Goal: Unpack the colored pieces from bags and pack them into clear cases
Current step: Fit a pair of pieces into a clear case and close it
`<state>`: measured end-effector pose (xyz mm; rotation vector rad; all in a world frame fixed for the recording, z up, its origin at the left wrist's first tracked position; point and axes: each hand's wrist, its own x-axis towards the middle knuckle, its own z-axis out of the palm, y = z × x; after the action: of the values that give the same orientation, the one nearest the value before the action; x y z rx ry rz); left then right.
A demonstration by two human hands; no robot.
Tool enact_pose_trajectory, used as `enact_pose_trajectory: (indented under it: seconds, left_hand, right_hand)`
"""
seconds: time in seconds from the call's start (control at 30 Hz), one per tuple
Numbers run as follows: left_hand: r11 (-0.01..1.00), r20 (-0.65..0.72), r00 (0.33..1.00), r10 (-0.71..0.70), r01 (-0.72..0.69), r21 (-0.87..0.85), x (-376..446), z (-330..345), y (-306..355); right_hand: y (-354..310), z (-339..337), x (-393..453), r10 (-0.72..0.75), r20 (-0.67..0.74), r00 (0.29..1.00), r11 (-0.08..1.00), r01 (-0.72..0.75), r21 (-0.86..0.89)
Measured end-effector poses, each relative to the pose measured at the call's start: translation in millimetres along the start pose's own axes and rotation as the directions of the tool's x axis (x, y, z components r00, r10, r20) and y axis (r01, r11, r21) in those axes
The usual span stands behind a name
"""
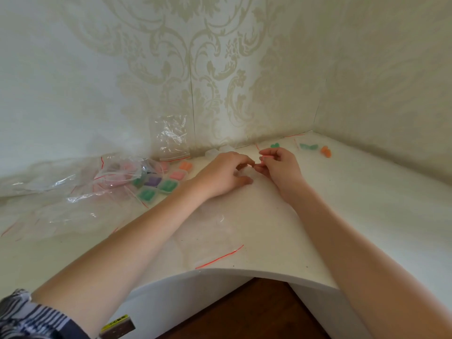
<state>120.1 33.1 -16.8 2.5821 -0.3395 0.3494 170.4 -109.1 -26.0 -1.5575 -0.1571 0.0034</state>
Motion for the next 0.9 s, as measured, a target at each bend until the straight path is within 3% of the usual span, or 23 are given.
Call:
enact_pose_trajectory:
  seconds: [0.2,0.4,0.57,0.63,0.73,0.8,0.9]
  left_hand:
    - [0.991,-0.123,0.99,-0.076,0.061,-0.12,4.3,-0.1,-0.8]
    - [0.998,-0.183,0.982,-0.041,0.033,-0.048,-4.2,-15.9,2.1]
    - [0.994,-0.311,0.949,-0.042,0.008,-0.111,-17.5,-3.5,4.0]
    - [0.992,-0.364,0.931,-0.031,-0.015,-0.125,-20.3,0.8,3.2]
    - [0.996,-0.41,0.912,0.019,-0.053,-0.072,-18.9,1.6,3.2]
    - [0.996,-0.418,0.906,0.071,-0.084,-0.013,-17.7,2.2,5.2]
    - [0.988,-0.397,0.905,0.151,-0.15,0.033,-17.1,7.0,3.4]
  right_hand:
    - [-3.5,-3.4,-3.1,-0.05,-0.082,0.995,0.971,0.029,-0.236]
    - [-30.3,5.8,-11.7,0.247,-0.093,0.965,0.942,-0.261,-0.208]
    - [-26.4,1.8,-23.4,0.137,-0.04,0.99,0.984,-0.141,-0.109]
    - [-23.0,5.4,-26.5,0.032,0.008,0.999,0.964,-0.029,-0.264]
    - [-18.8,14.8,-31.1,-0.066,0.124,0.99,0.832,0.123,-0.542]
    - [-15.9,16.3,-31.1,-0.071,0.166,0.984,0.768,0.16,-0.62]
    - [-15.5,13.8,-31.8,-0.069,0.226,0.972,0.755,0.199,-0.624]
